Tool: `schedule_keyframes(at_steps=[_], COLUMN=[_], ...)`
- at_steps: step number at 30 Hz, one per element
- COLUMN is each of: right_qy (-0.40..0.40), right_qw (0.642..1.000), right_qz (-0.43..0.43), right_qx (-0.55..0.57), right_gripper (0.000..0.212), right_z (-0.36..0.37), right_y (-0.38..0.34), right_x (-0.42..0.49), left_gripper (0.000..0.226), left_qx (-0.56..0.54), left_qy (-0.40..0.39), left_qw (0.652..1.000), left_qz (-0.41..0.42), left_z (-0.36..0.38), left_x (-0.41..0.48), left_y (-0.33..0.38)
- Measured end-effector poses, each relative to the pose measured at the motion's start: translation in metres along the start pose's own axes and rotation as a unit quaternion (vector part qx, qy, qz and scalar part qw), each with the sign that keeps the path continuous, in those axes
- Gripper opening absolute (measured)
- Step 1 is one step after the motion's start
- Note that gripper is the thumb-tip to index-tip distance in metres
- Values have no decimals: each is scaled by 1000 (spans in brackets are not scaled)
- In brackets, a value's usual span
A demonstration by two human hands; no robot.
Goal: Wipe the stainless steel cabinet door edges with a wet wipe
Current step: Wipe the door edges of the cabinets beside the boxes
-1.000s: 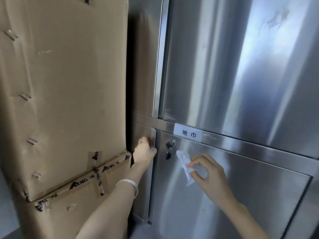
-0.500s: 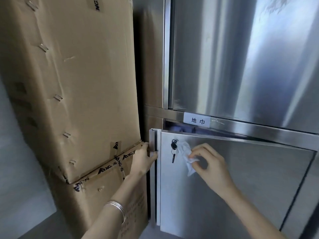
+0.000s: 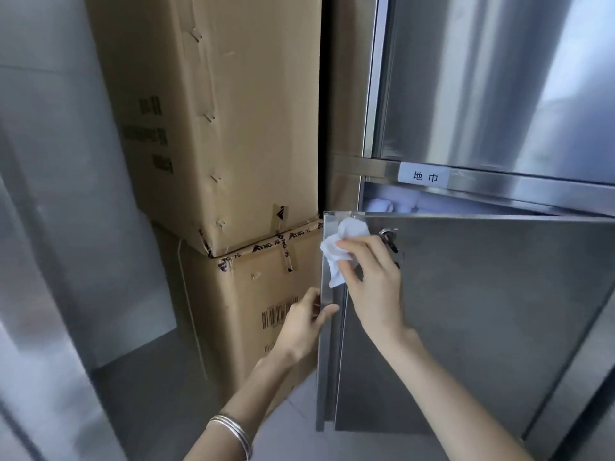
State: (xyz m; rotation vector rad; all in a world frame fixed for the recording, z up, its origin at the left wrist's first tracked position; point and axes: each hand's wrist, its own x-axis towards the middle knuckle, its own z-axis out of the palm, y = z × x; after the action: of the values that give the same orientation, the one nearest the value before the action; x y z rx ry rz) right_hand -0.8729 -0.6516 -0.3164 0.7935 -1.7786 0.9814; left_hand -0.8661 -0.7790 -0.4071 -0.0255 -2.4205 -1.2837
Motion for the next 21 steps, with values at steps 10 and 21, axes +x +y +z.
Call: schedule_keyframes(at_steps=[10,21], right_qy=[64,79], right_qw=[996,996], right_qz=[-10,-4], right_qx=[54,51], right_gripper=[24,22], right_z=[21,2], right_y=[2,-9], right_x=[-39,-19], left_gripper=[23,25], left_qx=[55,90], left_qy=[-12,-89], left_qw=[998,992], left_qz=[4,-2], left_z=[15,1], left_x=[-43,-54], left_y=[-4,9])
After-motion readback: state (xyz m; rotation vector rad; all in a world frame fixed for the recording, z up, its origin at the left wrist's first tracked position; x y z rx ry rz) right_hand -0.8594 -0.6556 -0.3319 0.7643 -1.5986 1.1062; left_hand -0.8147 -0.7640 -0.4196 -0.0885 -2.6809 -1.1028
